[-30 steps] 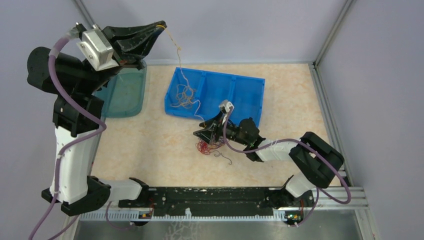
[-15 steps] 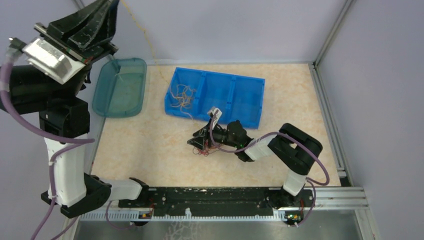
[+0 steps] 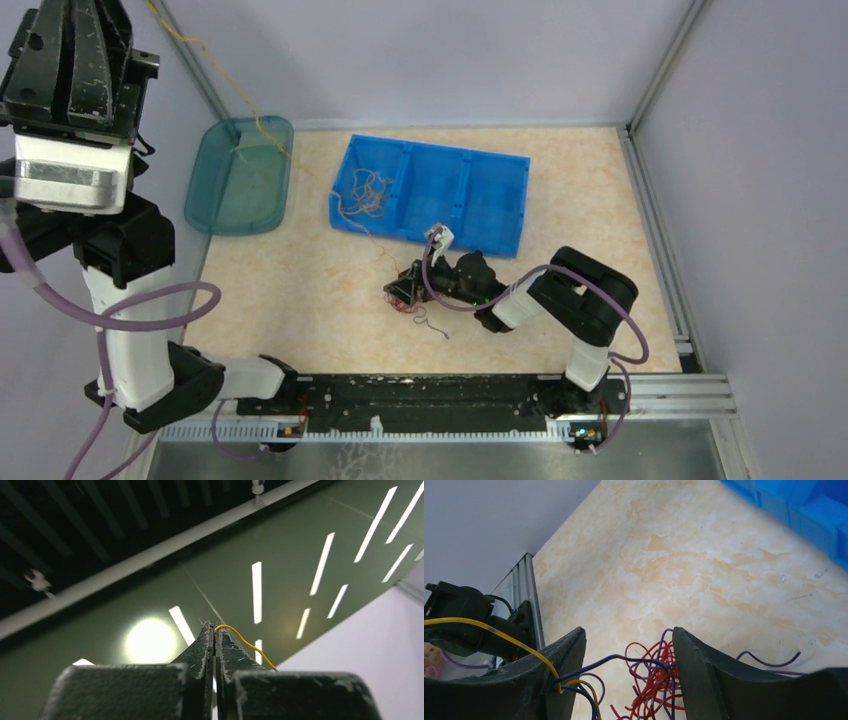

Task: Untangle the cables

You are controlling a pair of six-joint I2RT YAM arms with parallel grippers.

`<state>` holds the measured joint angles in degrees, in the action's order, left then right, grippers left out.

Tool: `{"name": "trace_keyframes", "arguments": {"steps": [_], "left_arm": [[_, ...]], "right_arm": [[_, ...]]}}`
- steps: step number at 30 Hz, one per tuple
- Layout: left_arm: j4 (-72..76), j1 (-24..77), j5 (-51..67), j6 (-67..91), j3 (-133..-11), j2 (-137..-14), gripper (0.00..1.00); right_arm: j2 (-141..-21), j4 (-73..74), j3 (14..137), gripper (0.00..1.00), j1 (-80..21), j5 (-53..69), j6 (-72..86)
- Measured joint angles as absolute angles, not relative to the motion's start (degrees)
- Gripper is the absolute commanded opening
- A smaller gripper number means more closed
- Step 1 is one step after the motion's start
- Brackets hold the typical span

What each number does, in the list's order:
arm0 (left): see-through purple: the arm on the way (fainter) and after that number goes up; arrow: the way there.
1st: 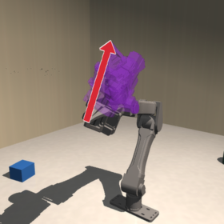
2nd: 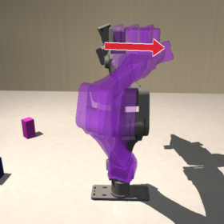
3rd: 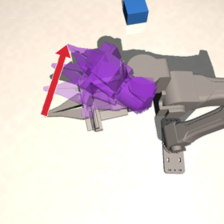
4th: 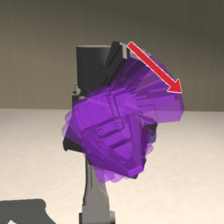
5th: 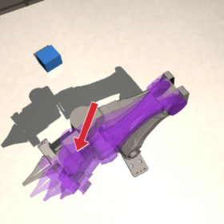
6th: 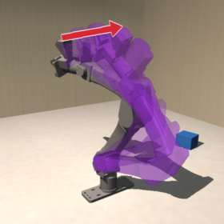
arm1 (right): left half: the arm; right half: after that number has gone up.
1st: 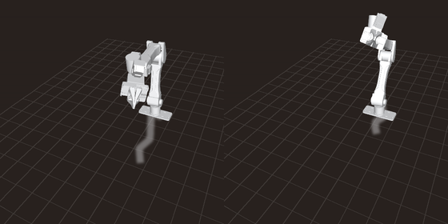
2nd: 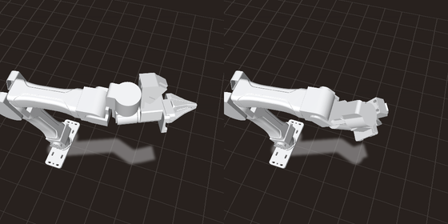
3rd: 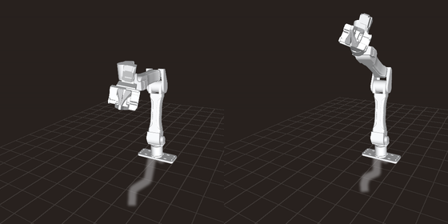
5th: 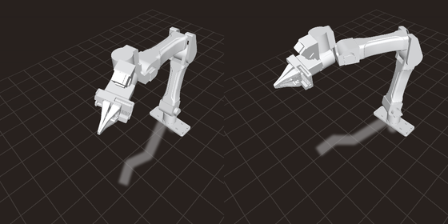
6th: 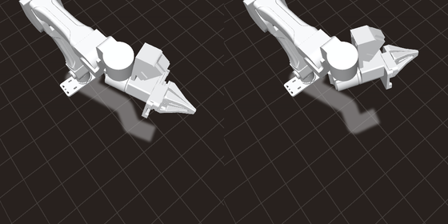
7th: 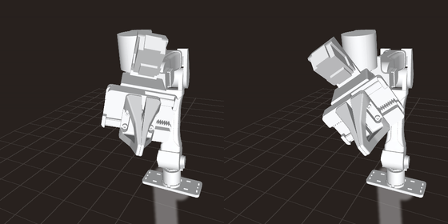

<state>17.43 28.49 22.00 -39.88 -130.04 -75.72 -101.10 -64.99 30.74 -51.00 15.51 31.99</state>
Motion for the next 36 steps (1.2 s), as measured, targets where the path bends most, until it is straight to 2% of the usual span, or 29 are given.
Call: {"name": "trace_keyframes", "arguments": {"steps": [5,13,19,26,29,33,36], "left_arm": [[22.83,28.51,22.76,-52.27,-130.56,-77.36,0.0],[28.32,28.51,22.74,-68.6,-139.33,-85.93,0.0],[29.43,28.49,24.18,-81.06,-141.64,-89.3,0.0],[30.17,28.49,24.49,-83.37,-142.23,-88.44,0.0],[30.72,28.51,24.67,-80.4,-144.14,-88.36,0.0],[31.77,28.49,25.43,-77.47,-139.59,-84.71,0.0],[31.9,28.49,25.61,-75.57,-138.65,-83.4,0.0]], "right_arm": [[-101.08,-65.84,28.62,0.69,-51.29,13.63,32.01],[-99.92,-70.43,22.48,0.7,-51.62,11.99,31.07],[-94.35,-72.14,16.8,0.71,-51.64,10.11,29.98],[-84.23,-66.98,13.91,0.68,-51.64,5.52,28.51],[-81.06,-63.96,13.89,0.72,-51.59,3.77,27.81],[-78.63,-63.18,14.39,0.73,-52.84,4.43,24.49],[-79.26,-61.3,19.31,0.72,-55.27,7.33,20.67]]}}
